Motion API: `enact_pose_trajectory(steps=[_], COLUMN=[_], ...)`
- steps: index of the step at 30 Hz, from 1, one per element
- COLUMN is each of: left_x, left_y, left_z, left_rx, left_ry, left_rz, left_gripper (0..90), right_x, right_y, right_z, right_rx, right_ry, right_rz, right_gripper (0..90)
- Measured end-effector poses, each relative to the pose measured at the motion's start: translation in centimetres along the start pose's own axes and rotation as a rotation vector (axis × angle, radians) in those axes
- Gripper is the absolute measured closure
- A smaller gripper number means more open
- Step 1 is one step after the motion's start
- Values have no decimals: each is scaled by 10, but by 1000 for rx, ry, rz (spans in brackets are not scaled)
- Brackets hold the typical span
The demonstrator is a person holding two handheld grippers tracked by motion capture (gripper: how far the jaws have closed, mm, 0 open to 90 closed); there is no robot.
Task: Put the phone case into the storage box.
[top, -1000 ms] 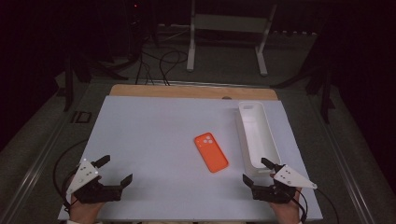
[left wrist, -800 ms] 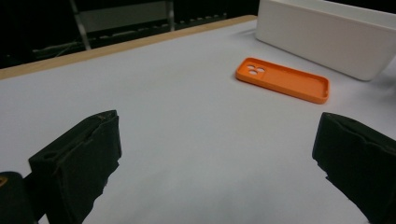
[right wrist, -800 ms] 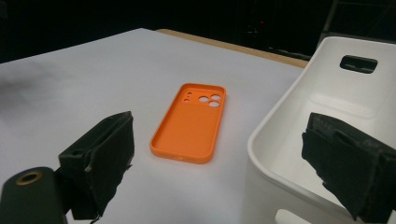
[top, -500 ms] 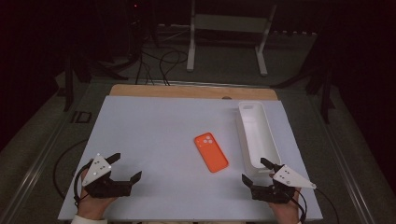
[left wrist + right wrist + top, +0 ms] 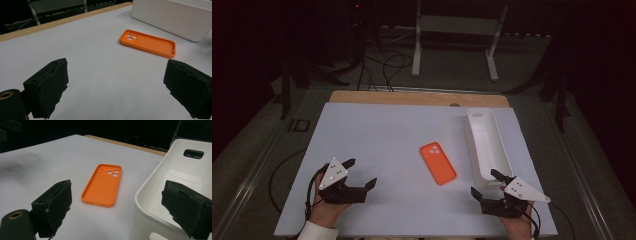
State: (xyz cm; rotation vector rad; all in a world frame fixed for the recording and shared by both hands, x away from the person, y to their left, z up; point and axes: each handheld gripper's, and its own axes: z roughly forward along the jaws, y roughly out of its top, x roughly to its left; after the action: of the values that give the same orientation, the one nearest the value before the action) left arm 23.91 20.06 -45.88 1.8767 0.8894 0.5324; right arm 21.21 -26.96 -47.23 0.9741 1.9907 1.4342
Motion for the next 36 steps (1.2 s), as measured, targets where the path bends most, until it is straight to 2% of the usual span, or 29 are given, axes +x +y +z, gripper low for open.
enact_pose_trajectory(steps=[4, 13, 25, 36], left_x=[-1, -7, -12, -13], left_y=[3, 14, 21, 22], left_z=[4, 23, 43, 63], left_rx=[-2, 4, 34, 38], left_ry=[-3, -25, -45, -67], left_rz=[6, 20, 33, 12], left_gripper=[62, 79, 131, 171], right_x=[0, 0, -1, -2], right_y=[0, 0, 0, 0], right_z=[0, 0, 0, -1], right_rx=[-1, -2, -2, -5], right_ry=[-2, 1, 2, 0], right_rz=[2, 4, 4, 3], right_gripper=[93, 93, 93, 93])
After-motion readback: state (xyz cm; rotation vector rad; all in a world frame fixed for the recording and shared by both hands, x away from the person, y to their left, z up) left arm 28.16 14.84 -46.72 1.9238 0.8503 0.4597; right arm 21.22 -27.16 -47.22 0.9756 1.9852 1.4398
